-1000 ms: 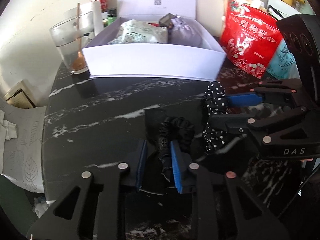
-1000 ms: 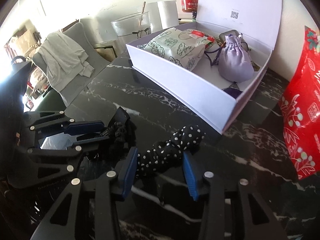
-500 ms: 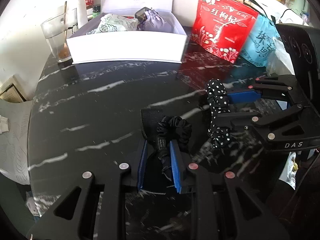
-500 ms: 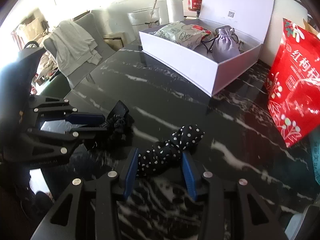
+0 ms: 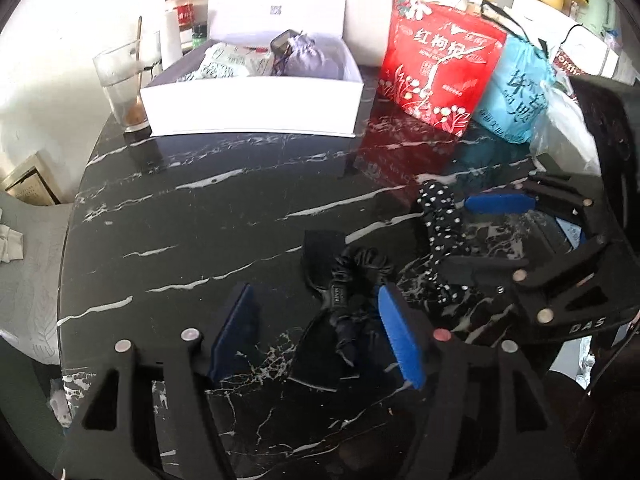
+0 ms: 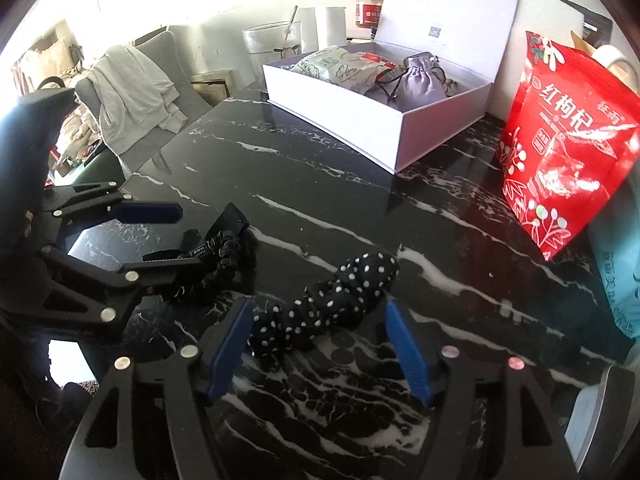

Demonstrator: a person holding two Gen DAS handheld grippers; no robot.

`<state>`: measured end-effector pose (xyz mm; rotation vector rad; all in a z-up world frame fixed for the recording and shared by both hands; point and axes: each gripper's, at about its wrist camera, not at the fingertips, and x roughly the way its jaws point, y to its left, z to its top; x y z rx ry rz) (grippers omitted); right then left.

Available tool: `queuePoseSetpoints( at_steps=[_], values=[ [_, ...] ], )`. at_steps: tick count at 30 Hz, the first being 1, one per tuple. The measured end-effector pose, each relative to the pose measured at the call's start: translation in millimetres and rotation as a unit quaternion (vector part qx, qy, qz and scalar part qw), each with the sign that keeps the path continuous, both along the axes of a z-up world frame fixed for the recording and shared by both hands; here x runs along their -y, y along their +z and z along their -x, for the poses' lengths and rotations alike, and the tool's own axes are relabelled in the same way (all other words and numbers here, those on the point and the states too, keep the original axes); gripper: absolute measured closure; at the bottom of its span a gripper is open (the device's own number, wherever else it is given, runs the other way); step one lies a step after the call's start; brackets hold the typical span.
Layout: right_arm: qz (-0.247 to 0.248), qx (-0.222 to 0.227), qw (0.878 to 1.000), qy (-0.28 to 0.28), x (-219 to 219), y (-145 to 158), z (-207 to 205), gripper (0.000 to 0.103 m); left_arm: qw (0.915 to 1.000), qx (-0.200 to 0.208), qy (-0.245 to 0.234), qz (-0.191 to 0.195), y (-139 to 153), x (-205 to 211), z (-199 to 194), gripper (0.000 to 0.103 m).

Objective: Organize objects
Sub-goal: 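Lift the plain black scrunchie with left tool while right tool lifts the polka-dot scrunchie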

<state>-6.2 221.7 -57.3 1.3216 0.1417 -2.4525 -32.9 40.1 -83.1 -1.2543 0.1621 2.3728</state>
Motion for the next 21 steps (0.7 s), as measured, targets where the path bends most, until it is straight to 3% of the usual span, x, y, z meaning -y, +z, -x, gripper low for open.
queuePoseSetpoints(
  at_steps=[4, 10, 16, 18, 20, 21],
  values=[
    [0.009, -0.012, 0.999, -0.029, -1, -2, -5, 0.031, 1.0000, 0.002, -0.008, 0.001, -3, -5, -1, 0.038],
    [0.032, -0.027, 0.998, -0.037, 3, -4, -13, 0.031, 0.9998, 0.011, -0.015, 0.003, -11, -11, -2, 0.038],
    [0.024, -0.032, 0.998, -0.040, 5, -8, -16, 0.031, 0.9999, 0.001, -0.010, 0.006, -14, -12, -3, 0.038],
    [0.026, -0.027, 0.998, -0.043, 2, -10, -16, 0.037, 0.9999, -0.003, -0.009, 0.007, -14, -12, -4, 0.038],
    [0.028, -0.024, 0.999, -0.036, 0, -11, -16, 0.060, 0.9998, -0.008, -0.012, 0.010, -14, -13, -5, 0.039],
    [0.027, -0.024, 0.999, -0.034, 0, -10, -17, 0.064, 0.9998, -0.010, -0.014, 0.012, -14, -14, -6, 0.041]
  ],
)
